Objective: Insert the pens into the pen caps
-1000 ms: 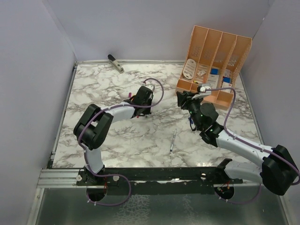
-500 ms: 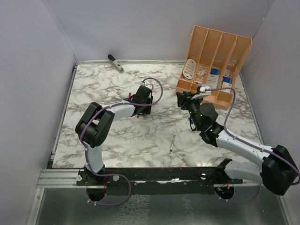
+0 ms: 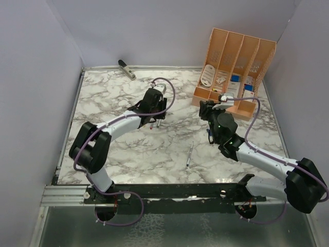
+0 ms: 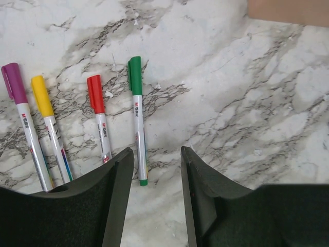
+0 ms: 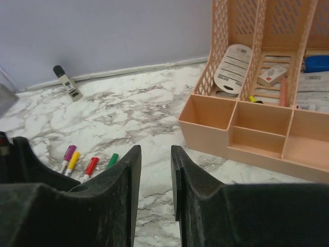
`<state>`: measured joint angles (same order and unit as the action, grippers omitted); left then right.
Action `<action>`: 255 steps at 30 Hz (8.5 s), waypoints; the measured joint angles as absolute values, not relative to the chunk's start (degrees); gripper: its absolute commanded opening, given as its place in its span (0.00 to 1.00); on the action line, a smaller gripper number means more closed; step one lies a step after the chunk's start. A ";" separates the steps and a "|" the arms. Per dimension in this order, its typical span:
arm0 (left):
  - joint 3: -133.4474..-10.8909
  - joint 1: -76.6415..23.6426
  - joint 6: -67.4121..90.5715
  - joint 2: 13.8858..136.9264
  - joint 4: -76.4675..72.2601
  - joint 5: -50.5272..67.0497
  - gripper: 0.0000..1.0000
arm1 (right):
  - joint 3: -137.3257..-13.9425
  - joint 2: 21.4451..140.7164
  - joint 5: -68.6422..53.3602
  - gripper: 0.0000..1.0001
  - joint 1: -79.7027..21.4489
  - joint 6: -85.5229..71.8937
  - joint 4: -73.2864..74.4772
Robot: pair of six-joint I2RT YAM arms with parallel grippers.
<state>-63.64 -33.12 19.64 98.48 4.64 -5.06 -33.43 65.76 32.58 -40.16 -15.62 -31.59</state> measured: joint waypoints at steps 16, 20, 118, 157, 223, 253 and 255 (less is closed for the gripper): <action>-58.67 -48.49 16.71 93.78 8.27 3.90 0.57 | -33.52 67.07 36.34 0.37 -28.16 -24.03 -14.96; -58.74 -50.85 15.81 93.89 10.81 4.54 0.58 | -33.52 67.16 35.75 0.36 -28.01 -25.76 -13.43; -76.90 -51.59 14.00 112.92 45.52 -0.40 0.37 | -32.73 72.01 38.35 0.36 -23.88 -37.87 -9.30; -88.75 -51.88 9.08 119.61 46.74 1.06 0.39 | -32.73 71.99 35.18 0.36 -23.88 -37.85 -12.14; -83.50 -52.36 2.00 117.03 42.89 2.87 0.00 | -32.71 70.06 39.88 0.34 -23.88 -38.79 -11.66; -65.67 -43.38 8.14 87.05 26.55 -2.26 0.00 | -40.18 84.40 24.34 0.33 -23.88 -30.13 -0.73; -62.70 -43.40 8.56 85.17 22.90 -1.50 0.00 | -41.25 85.54 22.20 0.33 -23.88 -28.95 0.97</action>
